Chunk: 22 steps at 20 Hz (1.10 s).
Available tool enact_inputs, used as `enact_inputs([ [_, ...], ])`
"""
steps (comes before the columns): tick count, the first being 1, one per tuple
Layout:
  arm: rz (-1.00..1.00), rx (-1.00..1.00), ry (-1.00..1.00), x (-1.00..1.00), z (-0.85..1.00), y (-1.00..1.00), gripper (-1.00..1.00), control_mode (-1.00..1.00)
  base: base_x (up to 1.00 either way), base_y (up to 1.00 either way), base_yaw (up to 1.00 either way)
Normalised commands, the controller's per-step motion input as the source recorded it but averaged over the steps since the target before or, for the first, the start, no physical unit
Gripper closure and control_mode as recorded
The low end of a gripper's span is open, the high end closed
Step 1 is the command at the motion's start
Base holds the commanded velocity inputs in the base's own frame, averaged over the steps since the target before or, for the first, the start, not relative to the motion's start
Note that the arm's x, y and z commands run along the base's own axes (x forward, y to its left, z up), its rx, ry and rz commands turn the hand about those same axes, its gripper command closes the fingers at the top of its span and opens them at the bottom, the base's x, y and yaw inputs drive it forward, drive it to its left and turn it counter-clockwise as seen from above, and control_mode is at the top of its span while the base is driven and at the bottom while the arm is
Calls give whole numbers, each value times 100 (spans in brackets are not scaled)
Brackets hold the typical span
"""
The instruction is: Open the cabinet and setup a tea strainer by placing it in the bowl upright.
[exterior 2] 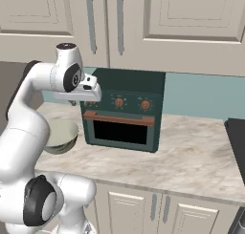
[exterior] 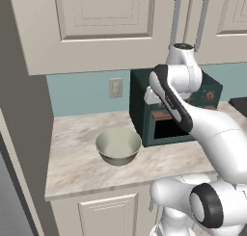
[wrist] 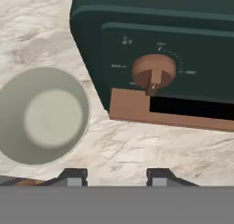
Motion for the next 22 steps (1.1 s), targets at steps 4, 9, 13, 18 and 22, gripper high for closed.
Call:
enact_inputs([
  [4, -3, 0, -14, -6, 3, -4, -100, -100, 0, 0, 0],
  [9, -5, 0, -45, -29, 49, -19, -100, -100, 0, 0, 0],
  [13, -7, 1, -40, -36, 78, -28, -100, -100, 0, 0, 0],
  [18, -7, 0, -33, -23, 98, -24, -100, -100, 0, 0, 0],
  [22, -8, 0, -30, -18, 100, -6, -100, -100, 0, 0, 0],
])
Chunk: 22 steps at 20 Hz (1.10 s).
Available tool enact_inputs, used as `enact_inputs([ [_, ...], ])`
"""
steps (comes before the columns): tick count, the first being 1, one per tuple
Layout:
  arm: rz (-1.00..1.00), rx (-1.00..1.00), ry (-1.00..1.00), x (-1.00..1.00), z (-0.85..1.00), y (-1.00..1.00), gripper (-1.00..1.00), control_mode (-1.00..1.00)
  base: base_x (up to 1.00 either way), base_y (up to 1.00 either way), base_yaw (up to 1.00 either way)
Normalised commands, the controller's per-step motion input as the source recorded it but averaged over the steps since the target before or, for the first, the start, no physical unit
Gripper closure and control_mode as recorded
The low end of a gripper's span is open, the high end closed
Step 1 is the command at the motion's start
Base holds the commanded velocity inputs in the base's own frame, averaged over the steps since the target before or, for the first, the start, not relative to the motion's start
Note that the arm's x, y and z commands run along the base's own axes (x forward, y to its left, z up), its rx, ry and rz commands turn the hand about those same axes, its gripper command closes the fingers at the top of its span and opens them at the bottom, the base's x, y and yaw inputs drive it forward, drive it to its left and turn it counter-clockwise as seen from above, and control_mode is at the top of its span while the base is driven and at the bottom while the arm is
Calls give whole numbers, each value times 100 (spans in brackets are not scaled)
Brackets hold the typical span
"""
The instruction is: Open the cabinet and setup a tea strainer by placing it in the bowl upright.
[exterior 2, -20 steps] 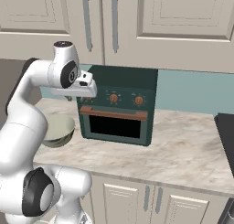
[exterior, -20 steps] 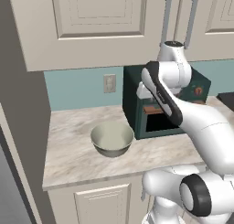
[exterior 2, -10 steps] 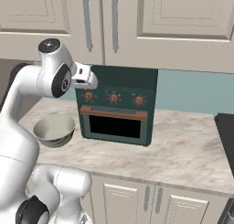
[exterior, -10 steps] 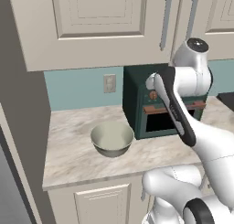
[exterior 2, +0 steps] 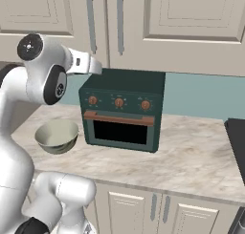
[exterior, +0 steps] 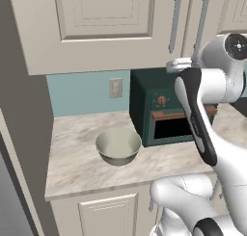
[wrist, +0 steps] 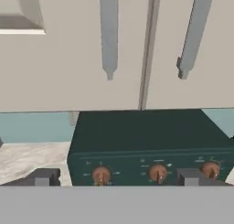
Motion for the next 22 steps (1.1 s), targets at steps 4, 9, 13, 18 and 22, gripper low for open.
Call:
enact_inputs([
  [4, -8, 5, -12, -7, 81, 0, -100, -100, 0, 0, 0],
  [9, -2, 15, 0, 1, 39, 0, -100, -100, 0, 0, 0],
  [13, 1, 8, 0, 19, 43, 0, -100, -100, 0, 0, 0],
  [18, 1, -3, 0, 24, 8, 0, -100, -100, 0, 0, 0],
  [22, 0, -5, 3, 42, 0, 0, -100, -100, 0, 0, 0],
])
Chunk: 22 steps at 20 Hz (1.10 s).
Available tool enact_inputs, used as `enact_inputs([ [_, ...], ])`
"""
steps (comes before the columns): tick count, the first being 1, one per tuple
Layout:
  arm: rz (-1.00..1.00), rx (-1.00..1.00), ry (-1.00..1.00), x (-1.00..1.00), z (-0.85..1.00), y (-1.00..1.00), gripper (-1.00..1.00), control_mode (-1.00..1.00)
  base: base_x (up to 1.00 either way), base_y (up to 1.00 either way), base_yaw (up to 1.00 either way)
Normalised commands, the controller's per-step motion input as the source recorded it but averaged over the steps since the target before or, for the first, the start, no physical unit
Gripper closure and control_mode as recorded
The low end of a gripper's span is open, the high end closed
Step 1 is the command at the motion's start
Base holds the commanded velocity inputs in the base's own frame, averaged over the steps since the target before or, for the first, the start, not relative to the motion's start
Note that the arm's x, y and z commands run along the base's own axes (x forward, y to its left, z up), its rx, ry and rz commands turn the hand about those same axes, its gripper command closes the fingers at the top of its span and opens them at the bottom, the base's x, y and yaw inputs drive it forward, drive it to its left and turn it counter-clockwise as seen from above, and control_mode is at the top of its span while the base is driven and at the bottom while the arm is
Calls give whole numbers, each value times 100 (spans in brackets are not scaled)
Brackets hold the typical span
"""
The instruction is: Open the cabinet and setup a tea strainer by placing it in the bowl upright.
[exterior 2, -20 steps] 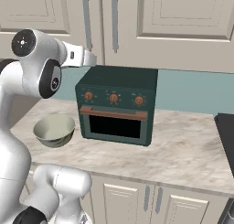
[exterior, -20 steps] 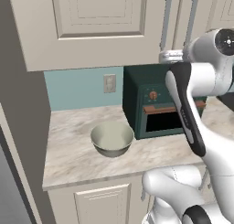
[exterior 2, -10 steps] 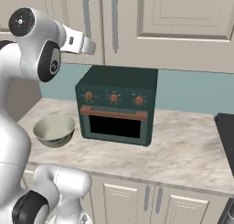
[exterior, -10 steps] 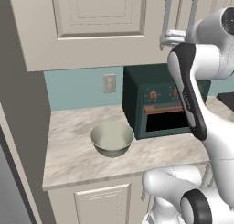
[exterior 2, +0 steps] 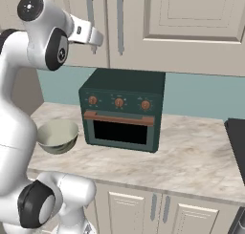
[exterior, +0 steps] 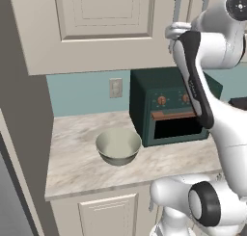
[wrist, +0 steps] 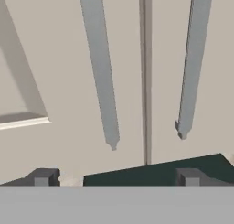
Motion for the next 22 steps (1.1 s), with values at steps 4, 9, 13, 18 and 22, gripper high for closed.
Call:
enact_inputs([
  [4, 0, 0, 5, 32, 0, -1, -100, -100, 0, 0, 0],
  [9, 0, 0, 1, 30, -2, 0, -100, -100, 0, 0, 0],
  [13, 0, 0, 0, 48, 0, 0, -100, -100, 0, 0, 0],
  [18, 0, 0, 0, 45, 0, 0, -100, -100, 0, 0, 0],
  [22, 0, 0, 0, 38, 0, 0, -100, -100, 0, 0, 0],
])
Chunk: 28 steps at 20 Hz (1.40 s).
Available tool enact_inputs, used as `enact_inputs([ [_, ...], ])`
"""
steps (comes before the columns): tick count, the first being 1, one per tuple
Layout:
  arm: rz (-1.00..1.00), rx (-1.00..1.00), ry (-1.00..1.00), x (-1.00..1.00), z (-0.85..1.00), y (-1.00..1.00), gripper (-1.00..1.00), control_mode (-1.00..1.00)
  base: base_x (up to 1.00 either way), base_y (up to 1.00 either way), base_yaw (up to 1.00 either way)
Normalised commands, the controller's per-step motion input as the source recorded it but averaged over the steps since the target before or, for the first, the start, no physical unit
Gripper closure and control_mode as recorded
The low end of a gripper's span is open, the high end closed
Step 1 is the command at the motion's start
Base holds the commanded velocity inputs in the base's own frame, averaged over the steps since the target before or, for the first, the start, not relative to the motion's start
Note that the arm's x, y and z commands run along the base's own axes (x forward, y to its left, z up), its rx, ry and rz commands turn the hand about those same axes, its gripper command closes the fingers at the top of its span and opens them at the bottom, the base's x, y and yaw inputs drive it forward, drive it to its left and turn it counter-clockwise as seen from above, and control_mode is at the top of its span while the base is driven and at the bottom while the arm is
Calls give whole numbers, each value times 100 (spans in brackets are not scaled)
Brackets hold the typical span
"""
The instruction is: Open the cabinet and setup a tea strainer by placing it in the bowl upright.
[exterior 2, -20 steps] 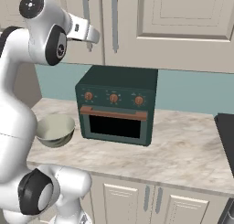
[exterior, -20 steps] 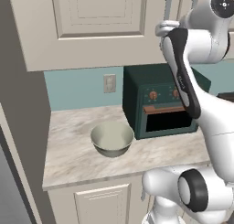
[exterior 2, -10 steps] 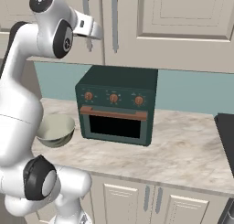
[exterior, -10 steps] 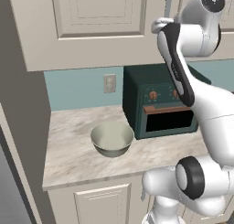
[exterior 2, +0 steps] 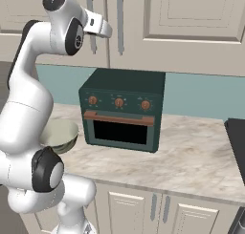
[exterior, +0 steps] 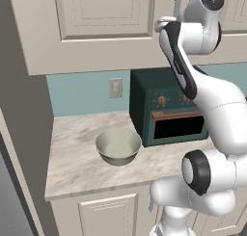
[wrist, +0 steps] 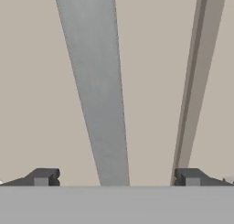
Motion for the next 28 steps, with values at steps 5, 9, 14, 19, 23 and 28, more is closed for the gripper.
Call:
enact_inputs([
  [5, 0, 0, 0, 30, -2, 0, -100, -100, 0, 0, 0],
  [9, 0, 0, 0, 27, -6, 0, -100, -100, 0, 0, 0],
  [14, 0, 0, -9, 31, -5, 0, -100, -100, 0, 0, 0],
  [19, 0, 0, -10, 35, -7, 0, -100, -100, 0, 0, 0],
  [23, 0, 0, -8, 27, -7, 0, -100, -100, 0, 0, 0],
  [28, 0, 0, -4, 31, -2, 0, -100, -100, 0, 0, 0],
])
